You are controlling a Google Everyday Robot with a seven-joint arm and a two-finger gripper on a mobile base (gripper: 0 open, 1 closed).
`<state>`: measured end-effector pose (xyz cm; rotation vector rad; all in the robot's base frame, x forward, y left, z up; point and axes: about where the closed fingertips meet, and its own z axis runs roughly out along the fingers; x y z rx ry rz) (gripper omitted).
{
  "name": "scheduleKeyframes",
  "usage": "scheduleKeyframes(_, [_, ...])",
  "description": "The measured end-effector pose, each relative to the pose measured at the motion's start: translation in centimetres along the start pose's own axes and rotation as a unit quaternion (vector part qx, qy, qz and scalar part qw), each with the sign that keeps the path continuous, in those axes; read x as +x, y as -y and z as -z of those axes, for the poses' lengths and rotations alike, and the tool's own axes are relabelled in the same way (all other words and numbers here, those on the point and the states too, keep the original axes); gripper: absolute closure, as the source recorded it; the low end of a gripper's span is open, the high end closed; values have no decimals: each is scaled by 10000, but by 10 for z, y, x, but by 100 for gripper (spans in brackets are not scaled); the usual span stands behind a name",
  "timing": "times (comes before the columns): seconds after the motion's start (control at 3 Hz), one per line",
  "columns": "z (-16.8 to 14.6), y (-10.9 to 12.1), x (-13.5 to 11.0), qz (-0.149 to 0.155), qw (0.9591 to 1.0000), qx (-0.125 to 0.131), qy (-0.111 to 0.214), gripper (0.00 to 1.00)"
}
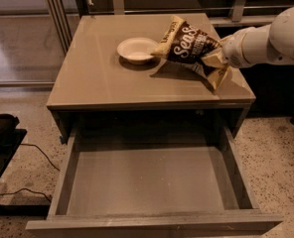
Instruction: Pick brown chip bag from top drawer and place on counter
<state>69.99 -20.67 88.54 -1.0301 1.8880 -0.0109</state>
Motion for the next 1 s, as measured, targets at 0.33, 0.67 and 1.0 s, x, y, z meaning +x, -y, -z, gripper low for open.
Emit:
scheduleKeyframes(0.33, [0, 0, 0, 0, 10000, 0, 0, 12])
scheduleKeyframes(0.67, [0, 0, 0, 0, 10000, -1, 0, 0])
scheduleKeyframes(1.0, [0, 0, 0, 0, 10000, -1, 0, 0])
